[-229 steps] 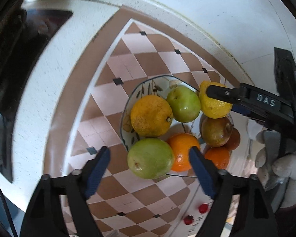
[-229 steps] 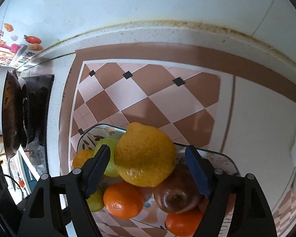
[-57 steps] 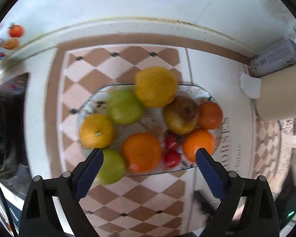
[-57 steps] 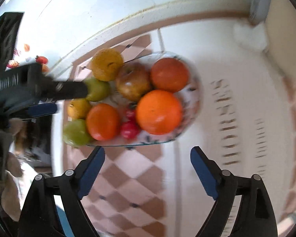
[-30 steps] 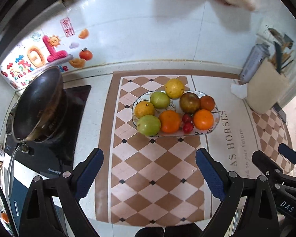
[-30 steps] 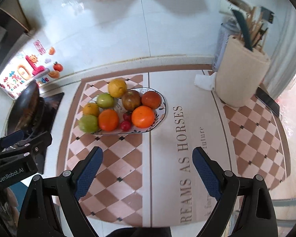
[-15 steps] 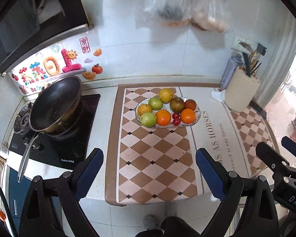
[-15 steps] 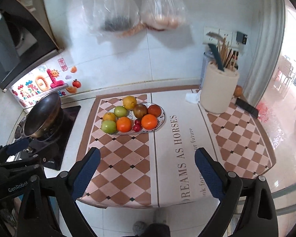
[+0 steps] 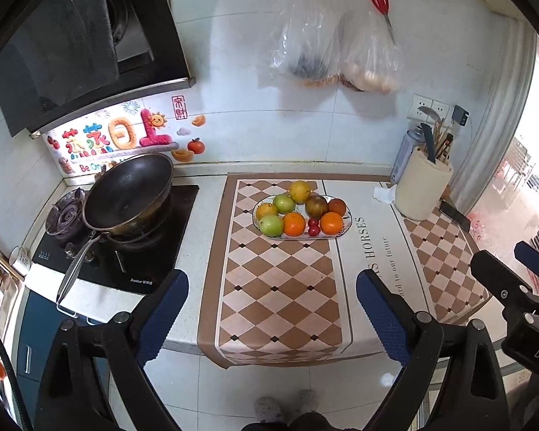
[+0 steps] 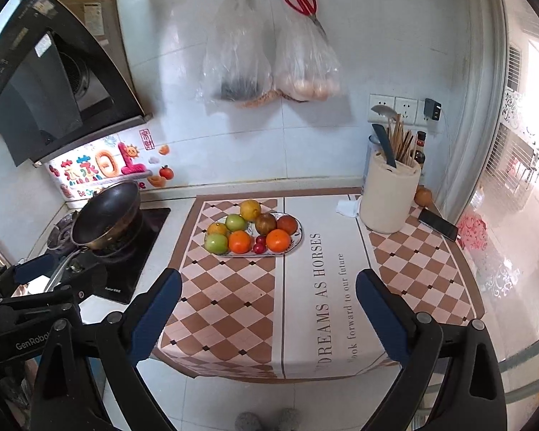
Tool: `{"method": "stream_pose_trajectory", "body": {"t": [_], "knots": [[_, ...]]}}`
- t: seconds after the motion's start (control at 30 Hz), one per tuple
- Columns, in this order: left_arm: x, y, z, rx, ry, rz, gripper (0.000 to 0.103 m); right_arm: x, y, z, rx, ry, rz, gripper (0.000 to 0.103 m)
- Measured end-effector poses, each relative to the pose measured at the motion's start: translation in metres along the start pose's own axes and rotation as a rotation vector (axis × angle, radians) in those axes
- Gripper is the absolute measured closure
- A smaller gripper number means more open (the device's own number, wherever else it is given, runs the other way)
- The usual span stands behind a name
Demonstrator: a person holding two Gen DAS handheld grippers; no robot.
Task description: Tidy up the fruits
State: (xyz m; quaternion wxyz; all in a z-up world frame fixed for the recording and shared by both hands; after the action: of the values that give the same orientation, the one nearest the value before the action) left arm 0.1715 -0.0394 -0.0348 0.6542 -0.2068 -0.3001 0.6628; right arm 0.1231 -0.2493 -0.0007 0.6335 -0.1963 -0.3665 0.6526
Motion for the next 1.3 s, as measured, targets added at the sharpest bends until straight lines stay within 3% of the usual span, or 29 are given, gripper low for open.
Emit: {"method": "stream_pose_trajectory", "body": {"t": [0.43,1.3], "knots": [[0.003,0.002,0.011,-0.021,-0.012,0.014,0.007,-0.008,0.001,0.01,0.001,-0.016,-0.026,0.003],[0.001,-0.045,-0.11,0.087,-0.117,0.002,0.007,-0.019,-0.042,-0.145,0.095,0.048,-0.006,0.003]]}}
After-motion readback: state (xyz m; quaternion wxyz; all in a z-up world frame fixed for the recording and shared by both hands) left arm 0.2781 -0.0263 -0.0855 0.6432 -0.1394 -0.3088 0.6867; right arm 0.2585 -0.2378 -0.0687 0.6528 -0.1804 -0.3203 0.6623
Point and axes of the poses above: each gripper's, at about its wrist camera, not at the fingertips, and z roughly against the way its jaws point, x to its left, y to its underside, the point moved 1 cm from there along -z, roughly the way its jaws point, and after that the axes turned 8 degrees about -y, right-handed, at the moved point
